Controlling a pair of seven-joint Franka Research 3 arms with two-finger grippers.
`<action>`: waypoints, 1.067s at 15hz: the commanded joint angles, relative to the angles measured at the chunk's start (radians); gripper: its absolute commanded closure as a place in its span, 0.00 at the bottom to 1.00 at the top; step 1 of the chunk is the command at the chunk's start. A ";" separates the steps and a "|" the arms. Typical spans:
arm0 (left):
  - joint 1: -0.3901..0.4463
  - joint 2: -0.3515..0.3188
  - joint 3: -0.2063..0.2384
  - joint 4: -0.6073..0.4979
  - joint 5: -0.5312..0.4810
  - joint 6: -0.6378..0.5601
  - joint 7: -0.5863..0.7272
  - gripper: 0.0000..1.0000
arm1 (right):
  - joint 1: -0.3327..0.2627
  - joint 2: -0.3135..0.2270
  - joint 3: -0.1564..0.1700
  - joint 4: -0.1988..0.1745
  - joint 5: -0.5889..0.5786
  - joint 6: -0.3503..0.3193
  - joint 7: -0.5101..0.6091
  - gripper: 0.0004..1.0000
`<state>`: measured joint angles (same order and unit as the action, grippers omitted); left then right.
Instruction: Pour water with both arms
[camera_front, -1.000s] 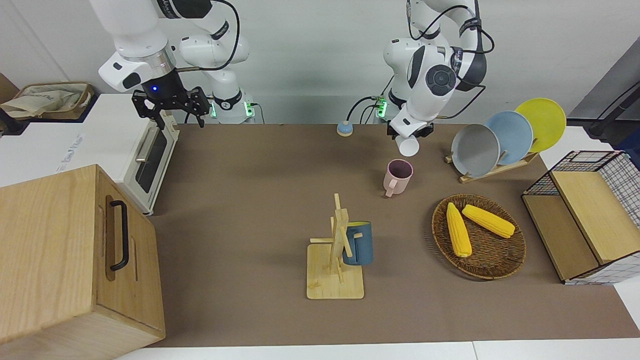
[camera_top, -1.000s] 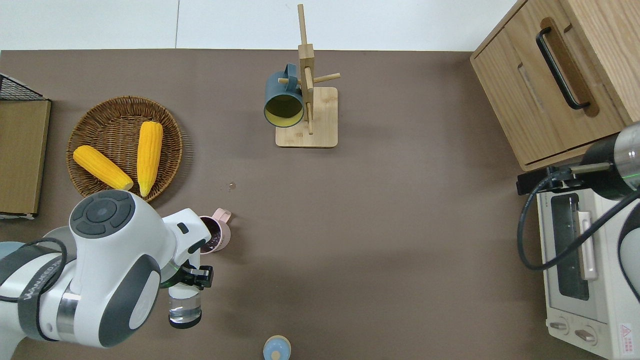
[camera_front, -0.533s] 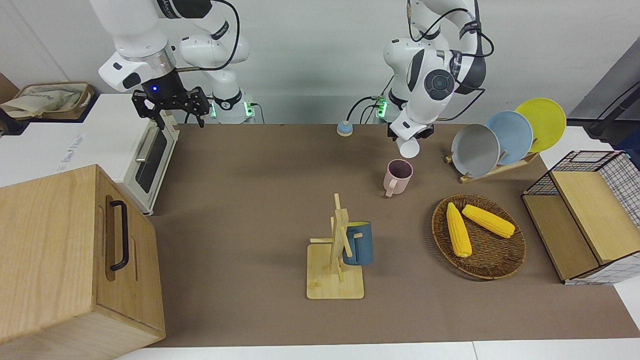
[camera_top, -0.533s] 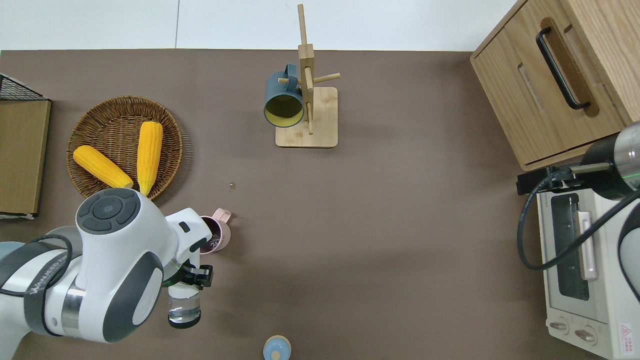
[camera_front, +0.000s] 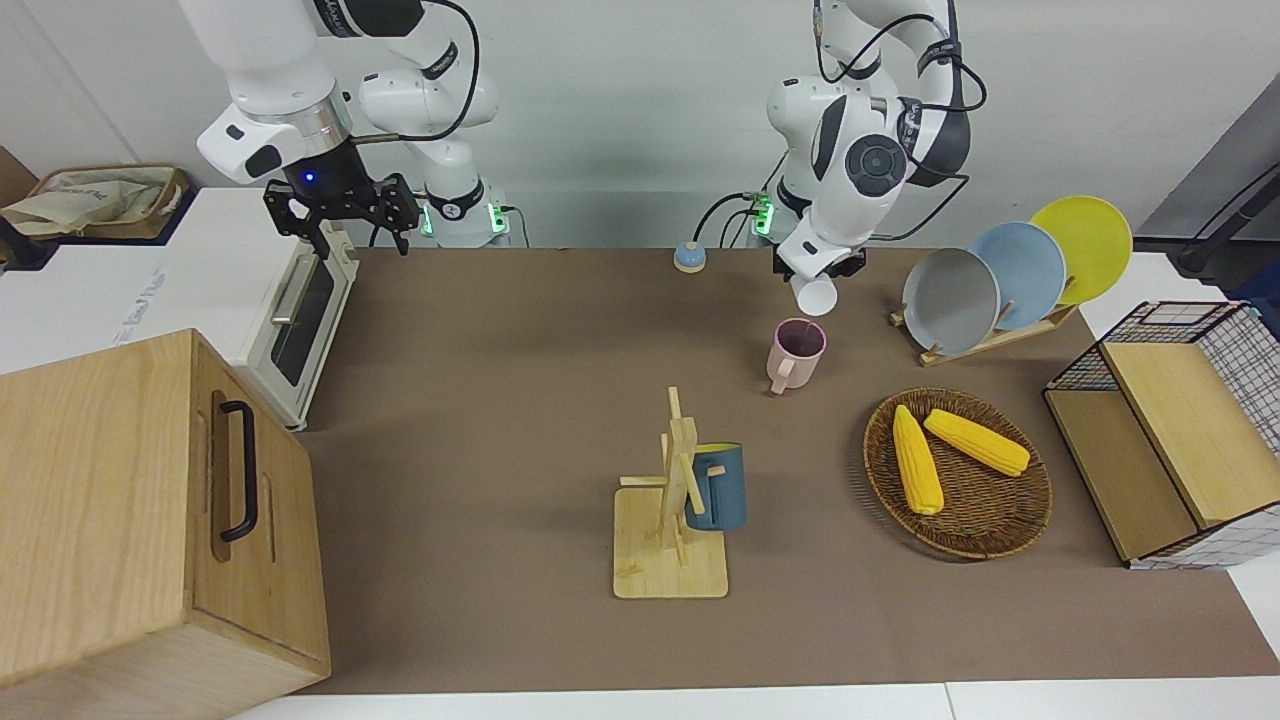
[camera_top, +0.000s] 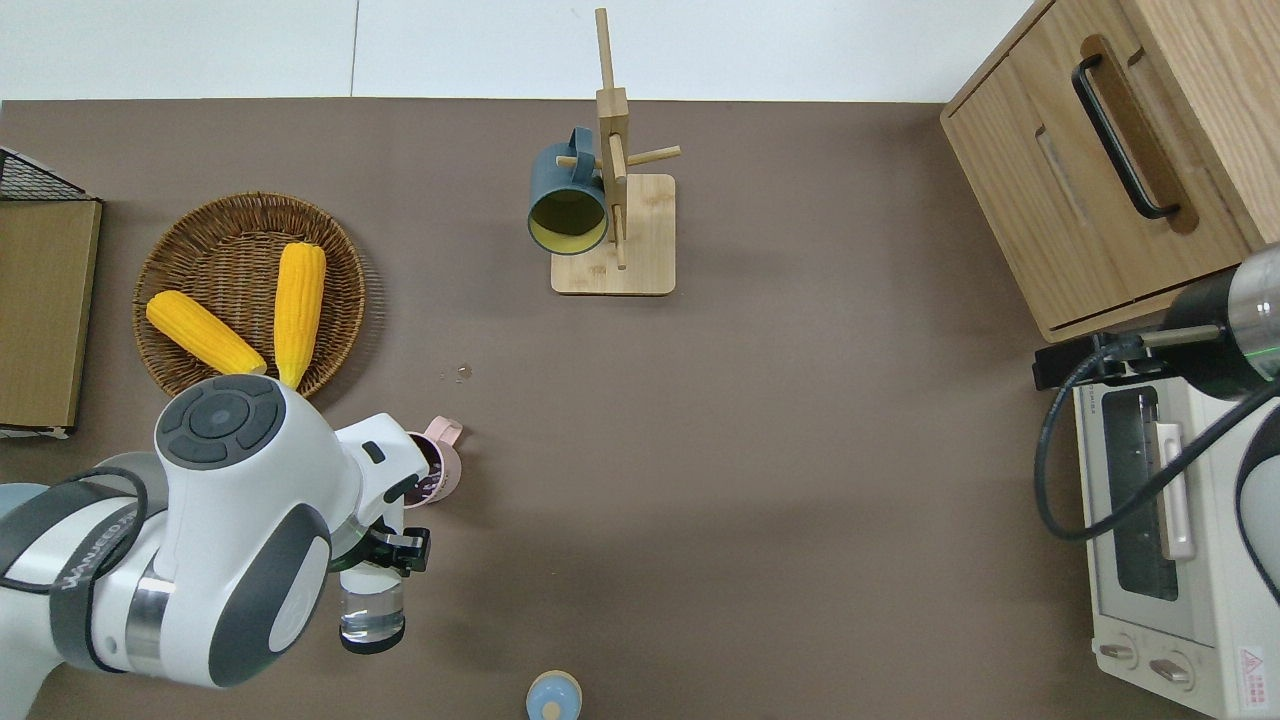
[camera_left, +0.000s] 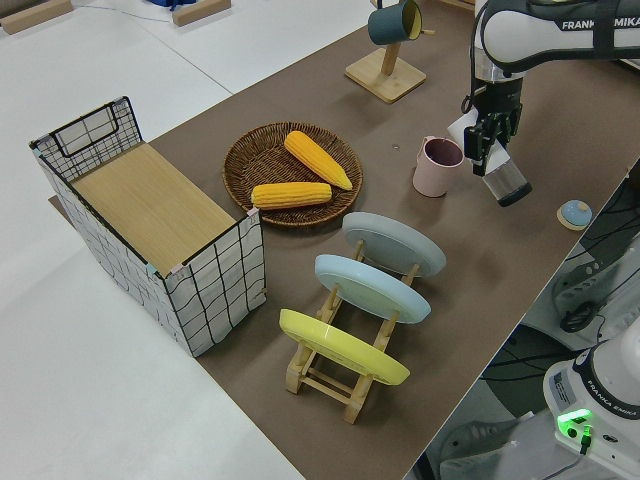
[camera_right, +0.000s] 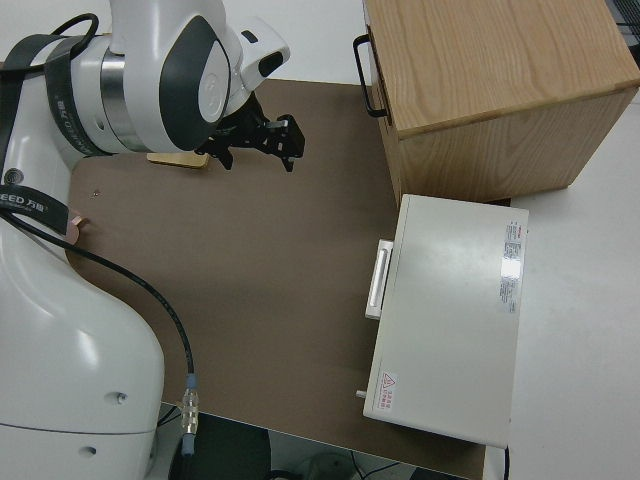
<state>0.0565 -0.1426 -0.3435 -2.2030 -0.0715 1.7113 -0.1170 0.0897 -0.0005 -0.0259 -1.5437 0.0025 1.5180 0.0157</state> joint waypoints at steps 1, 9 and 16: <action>-0.012 0.000 0.001 0.032 0.006 -0.029 -0.016 1.00 | -0.001 -0.007 -0.002 0.000 0.014 -0.001 -0.017 0.01; -0.014 -0.121 0.001 -0.104 -0.021 0.151 -0.006 1.00 | -0.001 -0.007 -0.002 0.000 0.014 -0.001 -0.017 0.01; -0.034 -0.279 0.000 -0.322 -0.057 0.399 -0.007 0.99 | -0.001 -0.007 -0.002 0.000 0.014 -0.001 -0.017 0.01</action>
<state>0.0474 -0.2977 -0.3490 -2.3969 -0.0947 2.0143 -0.1170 0.0897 -0.0005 -0.0259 -1.5437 0.0026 1.5180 0.0157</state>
